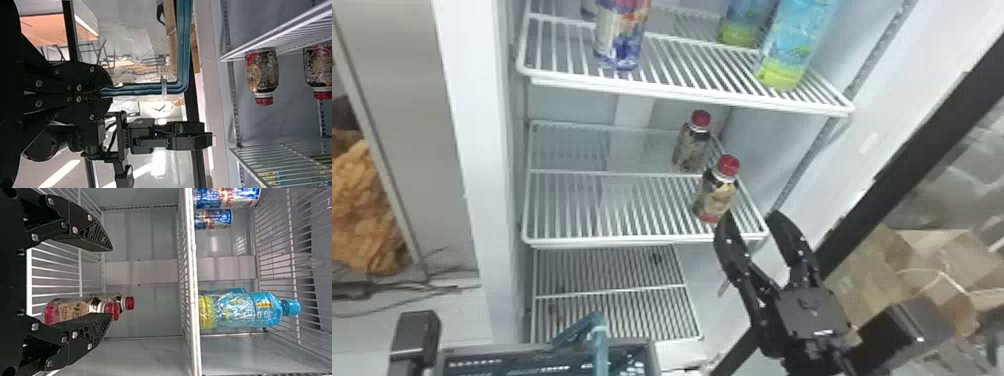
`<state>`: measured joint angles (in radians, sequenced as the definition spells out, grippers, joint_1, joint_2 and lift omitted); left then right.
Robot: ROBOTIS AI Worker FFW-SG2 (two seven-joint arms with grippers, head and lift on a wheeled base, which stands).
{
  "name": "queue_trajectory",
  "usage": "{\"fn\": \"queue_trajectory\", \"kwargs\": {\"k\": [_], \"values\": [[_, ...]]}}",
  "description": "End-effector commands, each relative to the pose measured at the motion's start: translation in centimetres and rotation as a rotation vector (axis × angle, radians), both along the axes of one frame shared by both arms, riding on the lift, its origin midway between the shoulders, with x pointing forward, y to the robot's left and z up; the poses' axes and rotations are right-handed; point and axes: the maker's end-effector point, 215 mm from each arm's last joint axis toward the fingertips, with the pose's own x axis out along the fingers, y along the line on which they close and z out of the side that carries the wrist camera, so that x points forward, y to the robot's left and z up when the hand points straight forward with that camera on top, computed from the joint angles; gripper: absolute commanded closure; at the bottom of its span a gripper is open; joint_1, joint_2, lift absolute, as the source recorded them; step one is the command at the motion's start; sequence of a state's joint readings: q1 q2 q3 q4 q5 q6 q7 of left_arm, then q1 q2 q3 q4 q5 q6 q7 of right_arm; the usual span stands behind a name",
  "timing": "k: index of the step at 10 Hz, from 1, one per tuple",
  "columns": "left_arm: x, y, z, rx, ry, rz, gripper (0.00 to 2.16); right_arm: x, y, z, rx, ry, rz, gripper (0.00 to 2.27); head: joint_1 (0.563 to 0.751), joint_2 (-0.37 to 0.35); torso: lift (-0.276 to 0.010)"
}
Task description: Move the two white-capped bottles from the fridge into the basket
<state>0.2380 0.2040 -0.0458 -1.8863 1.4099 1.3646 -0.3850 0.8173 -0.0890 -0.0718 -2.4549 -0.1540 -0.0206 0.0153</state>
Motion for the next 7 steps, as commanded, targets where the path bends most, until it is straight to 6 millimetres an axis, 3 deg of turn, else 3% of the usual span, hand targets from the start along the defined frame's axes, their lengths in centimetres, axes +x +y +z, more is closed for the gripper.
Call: {"fn": "queue_trajectory", "kwargs": {"k": [1, 7], "values": [[0.06, 0.06, 0.00, 0.000, 0.000, 0.002, 1.15, -0.06, 0.00, 0.00, 0.002, 0.000, 0.000, 0.51, 0.695, -0.350, -0.260], [0.04, 0.11, 0.01, 0.001, -0.001, 0.003, 1.15, -0.07, 0.00, 0.07, 0.002, -0.002, 0.000, 0.51, 0.695, -0.350, -0.260]]}}
